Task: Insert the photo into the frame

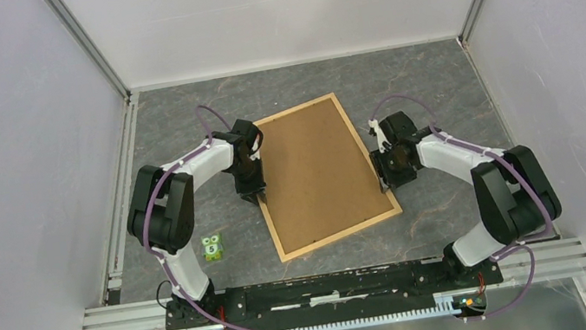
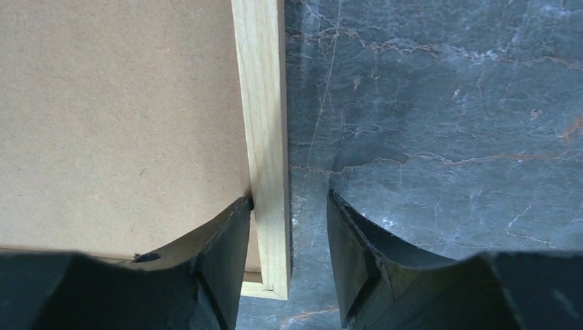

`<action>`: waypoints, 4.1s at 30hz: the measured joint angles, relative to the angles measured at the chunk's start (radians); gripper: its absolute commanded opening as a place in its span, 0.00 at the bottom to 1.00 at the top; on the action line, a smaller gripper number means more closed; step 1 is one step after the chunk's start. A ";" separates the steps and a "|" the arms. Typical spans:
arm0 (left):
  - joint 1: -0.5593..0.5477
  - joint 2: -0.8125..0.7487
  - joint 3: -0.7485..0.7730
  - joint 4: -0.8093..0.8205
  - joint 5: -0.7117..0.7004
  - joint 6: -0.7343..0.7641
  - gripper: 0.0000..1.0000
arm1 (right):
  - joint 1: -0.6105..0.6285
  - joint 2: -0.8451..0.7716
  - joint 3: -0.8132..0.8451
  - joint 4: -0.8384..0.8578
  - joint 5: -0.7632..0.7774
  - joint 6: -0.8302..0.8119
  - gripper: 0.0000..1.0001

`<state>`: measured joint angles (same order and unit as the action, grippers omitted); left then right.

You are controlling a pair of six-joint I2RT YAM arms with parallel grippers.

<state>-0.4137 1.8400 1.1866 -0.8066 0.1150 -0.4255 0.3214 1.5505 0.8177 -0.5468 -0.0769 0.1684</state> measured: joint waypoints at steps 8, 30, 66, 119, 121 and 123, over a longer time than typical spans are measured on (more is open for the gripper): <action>0.000 0.000 0.000 0.000 0.000 0.000 0.11 | -0.003 -0.039 -0.002 0.018 -0.048 0.002 0.70; 0.000 0.030 0.035 -0.038 -0.001 0.000 0.02 | -0.011 0.136 0.208 0.056 -0.016 -0.035 0.43; 0.000 0.030 0.036 -0.038 -0.001 0.000 0.02 | -0.043 0.293 0.387 0.079 -0.014 -0.042 0.38; 0.000 0.030 0.036 -0.038 0.000 0.000 0.02 | -0.089 0.296 0.355 0.147 -0.119 -0.036 0.36; 0.000 0.030 0.036 -0.038 0.000 0.000 0.02 | -0.093 0.296 0.351 0.148 -0.128 -0.036 0.36; 0.000 0.030 0.036 -0.038 0.000 0.000 0.02 | -0.095 0.294 0.348 0.151 -0.133 -0.036 0.36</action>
<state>-0.4137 1.8702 1.2224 -0.8448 0.1150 -0.4252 0.2264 1.8446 1.1652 -0.3962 -0.2100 0.1322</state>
